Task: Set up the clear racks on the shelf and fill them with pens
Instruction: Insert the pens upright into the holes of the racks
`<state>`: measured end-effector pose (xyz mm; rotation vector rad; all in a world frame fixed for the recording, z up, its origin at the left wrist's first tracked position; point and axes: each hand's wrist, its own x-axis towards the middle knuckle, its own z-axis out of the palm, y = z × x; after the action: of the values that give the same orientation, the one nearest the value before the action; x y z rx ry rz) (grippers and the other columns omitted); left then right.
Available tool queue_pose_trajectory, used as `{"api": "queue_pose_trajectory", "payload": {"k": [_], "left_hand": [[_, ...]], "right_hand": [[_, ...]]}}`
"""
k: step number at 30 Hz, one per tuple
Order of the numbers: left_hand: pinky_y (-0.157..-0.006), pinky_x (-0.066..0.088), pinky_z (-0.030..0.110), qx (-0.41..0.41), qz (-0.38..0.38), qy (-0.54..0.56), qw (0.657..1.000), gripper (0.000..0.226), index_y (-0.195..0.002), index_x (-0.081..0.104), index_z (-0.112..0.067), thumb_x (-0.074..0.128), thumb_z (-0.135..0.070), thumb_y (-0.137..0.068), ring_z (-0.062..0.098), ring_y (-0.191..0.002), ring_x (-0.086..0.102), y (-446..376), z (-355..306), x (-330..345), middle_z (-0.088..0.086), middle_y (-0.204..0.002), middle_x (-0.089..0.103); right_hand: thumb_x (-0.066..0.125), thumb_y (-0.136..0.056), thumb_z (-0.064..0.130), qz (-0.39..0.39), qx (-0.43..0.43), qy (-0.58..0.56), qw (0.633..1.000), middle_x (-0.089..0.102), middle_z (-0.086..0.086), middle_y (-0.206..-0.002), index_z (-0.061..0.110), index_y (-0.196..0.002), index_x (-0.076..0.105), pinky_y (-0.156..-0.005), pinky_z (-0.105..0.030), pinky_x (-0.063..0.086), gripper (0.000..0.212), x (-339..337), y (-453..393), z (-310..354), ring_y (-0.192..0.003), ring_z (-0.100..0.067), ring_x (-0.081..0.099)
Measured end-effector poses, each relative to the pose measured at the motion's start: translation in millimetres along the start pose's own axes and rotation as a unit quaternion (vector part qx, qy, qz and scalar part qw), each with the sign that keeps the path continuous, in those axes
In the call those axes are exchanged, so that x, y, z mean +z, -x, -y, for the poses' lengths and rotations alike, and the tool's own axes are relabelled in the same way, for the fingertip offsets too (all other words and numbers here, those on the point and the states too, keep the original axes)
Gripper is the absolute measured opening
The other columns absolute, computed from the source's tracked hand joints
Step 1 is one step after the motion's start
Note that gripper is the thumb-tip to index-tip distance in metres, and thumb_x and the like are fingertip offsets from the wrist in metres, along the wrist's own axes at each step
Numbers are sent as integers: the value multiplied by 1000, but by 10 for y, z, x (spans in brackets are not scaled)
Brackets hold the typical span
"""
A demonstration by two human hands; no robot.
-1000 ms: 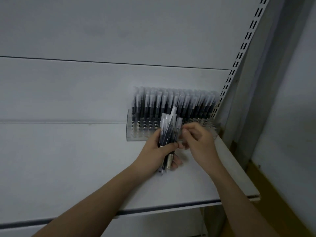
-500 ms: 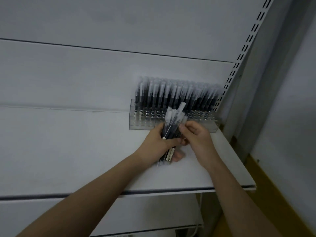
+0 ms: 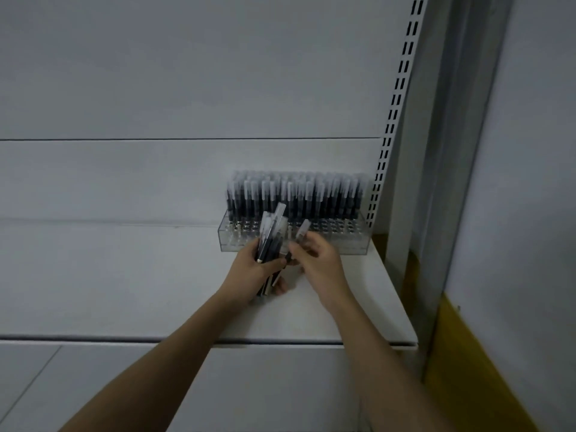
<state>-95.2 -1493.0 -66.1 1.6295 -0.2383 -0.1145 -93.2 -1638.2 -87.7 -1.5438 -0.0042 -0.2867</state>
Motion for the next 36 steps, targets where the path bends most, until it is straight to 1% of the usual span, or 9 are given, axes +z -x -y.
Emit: {"api": "queue_pose_trajectory", "payload": {"k": [4, 8, 11, 15, 20, 26, 31, 33, 36], "left_hand": [[-56, 57, 47, 8, -14, 2, 1000, 22, -107, 59, -11, 63, 3, -91, 38, -56, 65, -12, 7, 18, 13, -80, 75], [-55, 59, 43, 8, -23, 13, 1000, 20, -103, 59, -9, 62, 5, -90, 39, -58, 67, -26, 5, 25, 14, -84, 75], [-54, 59, 42, 5, -48, 30, 998, 21, -106, 55, 1, 64, 6, -88, 42, -61, 69, -37, 20, 11, 25, -90, 71], [-49, 56, 38, 11, -56, 24, 998, 24, -108, 53, 1, 65, 4, -87, 41, -56, 66, -49, 48, -17, 18, -87, 74], [-44, 51, 35, 15, -48, 6, 999, 21, -107, 51, -1, 61, 5, -89, 35, -49, 61, -77, 91, -60, 15, -88, 74], [-43, 49, 34, 10, -44, 7, 999, 24, -107, 50, -10, 60, 3, -90, 33, -49, 59, -96, 91, -64, 15, -86, 73], [-44, 50, 36, 10, -43, 4, 999, 23, -106, 50, -13, 60, 2, -91, 35, -50, 60, -120, 108, -73, 15, -86, 73], [-44, 51, 36, 11, -43, 2, 999, 23, -106, 50, -13, 60, 2, -91, 36, -51, 60, -122, 106, -68, 15, -86, 73], [-45, 51, 36, 10, -41, 5, 999, 24, -108, 51, -13, 59, 2, -91, 36, -51, 60, -121, 106, -69, 15, -87, 72]], "right_hand": [[72, -90, 17, -12, 1, 12, 1000, 72, -4, -92, 15, -111, 67, -74, -29, 54, 22, 11, -38, -67, -83, -15, 68], [67, -93, 19, -41, -5, 15, 999, 72, -1, -98, 18, -112, 65, -82, -34, 56, 19, 6, -39, -79, -90, -14, 69], [58, -98, 15, -68, -9, -9, 998, 70, -1, -104, 22, -114, 62, -80, -31, 55, 18, -3, -19, -39, -93, -15, 67], [58, -97, 10, -114, -47, -20, 992, 67, 2, -103, 31, -105, 60, -82, -29, 55, 22, -101, -114, 182, -95, -12, 66], [60, -95, 13, -130, -138, 145, 971, 62, -1, -84, 13, -95, 57, -65, -23, 49, 3, -290, -464, 614, -76, -15, 60], [59, -94, 11, -123, -178, 261, 941, 60, -5, -82, 9, -97, 53, -55, -19, 44, 7, -427, -698, 767, -69, -15, 55], [57, -94, 9, -65, -134, 372, 916, 49, -1, -71, 18, -80, 42, -56, -29, 38, 22, -444, -810, 572, -61, -15, 45], [57, -93, 10, -31, -93, 420, 902, 48, -6, -68, 19, -73, 36, -60, -36, 45, 30, -428, -816, 447, -60, -22, 47], [59, -94, 15, -43, -69, 433, 897, 59, -8, -82, 16, -89, 51, -70, -49, 56, 10, -405, -787, 340, -75, -31, 61]]}}
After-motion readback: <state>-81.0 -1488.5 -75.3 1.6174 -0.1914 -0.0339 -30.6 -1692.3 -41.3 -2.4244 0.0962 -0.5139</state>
